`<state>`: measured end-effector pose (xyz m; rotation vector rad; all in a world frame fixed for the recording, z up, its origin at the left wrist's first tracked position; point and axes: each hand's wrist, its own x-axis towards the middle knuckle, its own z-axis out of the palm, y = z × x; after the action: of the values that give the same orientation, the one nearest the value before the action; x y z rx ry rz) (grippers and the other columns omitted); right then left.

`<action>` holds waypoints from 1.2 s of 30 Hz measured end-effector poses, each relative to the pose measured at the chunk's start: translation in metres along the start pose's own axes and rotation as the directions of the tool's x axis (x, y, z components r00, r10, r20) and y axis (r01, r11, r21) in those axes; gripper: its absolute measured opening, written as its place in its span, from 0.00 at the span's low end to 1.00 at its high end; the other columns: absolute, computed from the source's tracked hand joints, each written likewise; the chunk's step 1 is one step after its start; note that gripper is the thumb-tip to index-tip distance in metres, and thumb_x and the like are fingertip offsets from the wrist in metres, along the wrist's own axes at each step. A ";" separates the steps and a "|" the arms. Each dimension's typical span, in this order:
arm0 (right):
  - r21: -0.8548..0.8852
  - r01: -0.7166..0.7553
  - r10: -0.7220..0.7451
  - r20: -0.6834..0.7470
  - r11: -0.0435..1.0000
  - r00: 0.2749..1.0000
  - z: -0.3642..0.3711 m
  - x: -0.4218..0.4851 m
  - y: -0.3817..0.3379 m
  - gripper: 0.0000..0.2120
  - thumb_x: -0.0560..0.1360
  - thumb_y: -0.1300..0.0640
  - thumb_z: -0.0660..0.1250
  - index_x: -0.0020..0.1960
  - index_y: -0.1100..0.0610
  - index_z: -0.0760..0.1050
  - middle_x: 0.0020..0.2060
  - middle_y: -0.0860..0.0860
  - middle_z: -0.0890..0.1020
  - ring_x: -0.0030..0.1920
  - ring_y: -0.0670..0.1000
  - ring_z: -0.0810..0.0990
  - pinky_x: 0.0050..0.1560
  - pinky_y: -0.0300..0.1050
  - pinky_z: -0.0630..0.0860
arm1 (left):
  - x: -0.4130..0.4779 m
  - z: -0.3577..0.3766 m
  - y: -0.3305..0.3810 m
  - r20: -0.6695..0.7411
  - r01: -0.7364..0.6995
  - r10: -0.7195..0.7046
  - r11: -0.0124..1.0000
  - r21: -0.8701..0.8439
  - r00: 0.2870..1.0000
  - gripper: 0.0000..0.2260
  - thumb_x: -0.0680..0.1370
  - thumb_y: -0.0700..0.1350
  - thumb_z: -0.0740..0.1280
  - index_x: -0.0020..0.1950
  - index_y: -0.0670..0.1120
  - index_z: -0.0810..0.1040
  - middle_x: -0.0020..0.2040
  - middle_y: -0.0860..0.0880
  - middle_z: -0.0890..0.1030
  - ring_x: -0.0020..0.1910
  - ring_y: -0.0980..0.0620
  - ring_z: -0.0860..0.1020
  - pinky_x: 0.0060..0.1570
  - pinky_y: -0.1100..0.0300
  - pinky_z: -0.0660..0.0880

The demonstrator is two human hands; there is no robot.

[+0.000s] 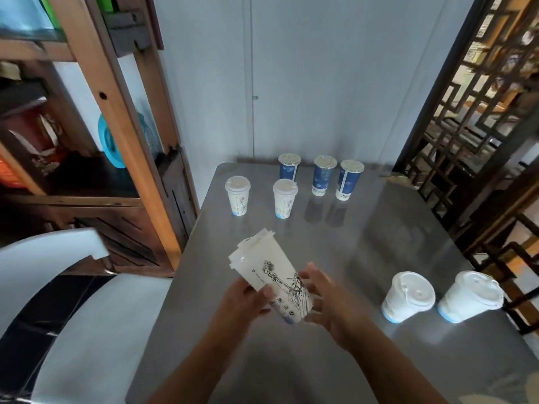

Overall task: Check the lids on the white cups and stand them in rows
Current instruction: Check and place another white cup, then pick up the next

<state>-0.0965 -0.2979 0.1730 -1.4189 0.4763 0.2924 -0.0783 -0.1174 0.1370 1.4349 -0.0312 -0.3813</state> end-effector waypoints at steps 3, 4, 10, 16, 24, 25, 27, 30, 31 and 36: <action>0.116 -0.051 0.041 0.083 0.992 0.996 0.000 -0.008 0.011 0.22 0.79 0.42 0.60 0.54 0.60 0.82 0.48 0.63 0.86 0.43 0.61 0.86 0.39 0.52 0.82 | 0.001 -0.002 -0.003 0.013 -0.017 0.017 0.999 -0.028 1.000 0.28 0.66 0.61 0.76 0.61 0.49 0.80 0.59 0.45 0.85 0.58 0.43 0.83 0.58 0.41 0.79; 0.135 -0.043 0.028 0.108 0.990 0.994 0.001 -0.010 0.013 0.21 0.78 0.44 0.61 0.52 0.59 0.83 0.47 0.63 0.86 0.43 0.62 0.85 0.39 0.52 0.82 | 0.001 -0.002 -0.005 0.020 -0.012 0.012 1.000 -0.027 1.000 0.29 0.66 0.64 0.76 0.61 0.50 0.80 0.59 0.45 0.85 0.58 0.43 0.83 0.57 0.42 0.80; 0.161 0.013 -0.036 0.144 0.987 0.989 0.004 -0.010 0.020 0.19 0.81 0.47 0.57 0.52 0.56 0.84 0.45 0.61 0.86 0.41 0.61 0.83 0.41 0.52 0.83 | 0.003 -0.004 -0.008 0.047 -0.007 0.007 1.000 -0.014 0.999 0.28 0.66 0.67 0.75 0.59 0.53 0.81 0.59 0.47 0.85 0.58 0.44 0.83 0.53 0.48 0.80; 0.110 0.082 -0.090 0.064 0.990 0.994 0.003 -0.011 0.027 0.15 0.78 0.47 0.64 0.50 0.56 0.84 0.44 0.62 0.86 0.39 0.58 0.83 0.43 0.53 0.81 | 0.003 -0.012 0.000 0.074 0.056 -0.050 0.995 -0.088 0.996 0.34 0.62 0.68 0.77 0.62 0.54 0.77 0.57 0.48 0.85 0.55 0.45 0.84 0.48 0.50 0.81; -0.450 0.314 -0.384 -0.072 0.836 0.920 -0.004 -0.015 0.030 0.10 0.71 0.42 0.68 0.48 0.45 0.79 0.38 0.41 0.86 0.36 0.40 0.83 0.37 0.35 0.78 | 0.005 -0.042 0.033 0.014 0.151 -0.151 0.977 -0.148 0.988 0.25 0.75 0.66 0.63 0.64 0.50 0.76 0.59 0.36 0.81 0.56 0.37 0.82 0.52 0.42 0.81; -0.485 0.330 -0.414 -0.075 0.810 0.907 -0.003 -0.016 0.031 0.07 0.72 0.44 0.69 0.48 0.44 0.78 0.38 0.38 0.85 0.36 0.38 0.82 0.36 0.31 0.76 | 0.004 -0.043 0.036 0.019 0.156 -0.154 0.980 -0.128 0.988 0.24 0.76 0.64 0.64 0.63 0.48 0.77 0.59 0.35 0.80 0.56 0.37 0.82 0.51 0.43 0.81; -0.528 0.338 -0.445 -0.085 0.779 0.892 -0.002 -0.018 0.032 0.05 0.73 0.45 0.70 0.47 0.43 0.78 0.37 0.37 0.84 0.35 0.37 0.82 0.35 0.31 0.74 | 0.004 -0.043 0.040 0.018 0.164 -0.163 0.980 -0.110 0.986 0.23 0.76 0.61 0.62 0.61 0.46 0.77 0.59 0.33 0.79 0.55 0.37 0.82 0.50 0.46 0.82; -0.552 0.330 -0.449 -0.092 0.766 0.889 -0.001 -0.018 0.034 0.05 0.73 0.45 0.70 0.47 0.43 0.77 0.37 0.37 0.84 0.35 0.38 0.82 0.35 0.34 0.73 | 0.005 -0.043 0.037 0.001 0.172 -0.173 0.977 -0.129 0.985 0.23 0.75 0.60 0.60 0.62 0.46 0.77 0.59 0.33 0.79 0.57 0.36 0.82 0.50 0.46 0.82; -0.554 0.327 -0.447 -0.092 0.766 0.890 -0.001 -0.018 0.034 0.05 0.73 0.46 0.71 0.48 0.43 0.77 0.37 0.37 0.84 0.35 0.38 0.82 0.35 0.33 0.73 | 0.005 -0.043 0.035 -0.001 0.174 -0.176 0.975 -0.134 0.984 0.23 0.76 0.60 0.60 0.62 0.46 0.76 0.59 0.33 0.80 0.58 0.36 0.81 0.51 0.46 0.82; -0.539 0.352 -0.465 -0.084 0.765 0.881 -0.004 -0.019 0.033 0.06 0.73 0.48 0.71 0.48 0.44 0.77 0.39 0.32 0.83 0.36 0.34 0.82 0.36 0.26 0.74 | 0.009 -0.041 0.028 -0.010 0.165 -0.169 0.974 -0.155 0.986 0.24 0.73 0.62 0.63 0.60 0.47 0.79 0.52 0.38 0.84 0.52 0.42 0.85 0.50 0.45 0.82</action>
<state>-0.1291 -0.2956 0.1526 -2.0497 0.2482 -0.1117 -0.0526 -0.0781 0.1559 1.2924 0.1360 -0.4948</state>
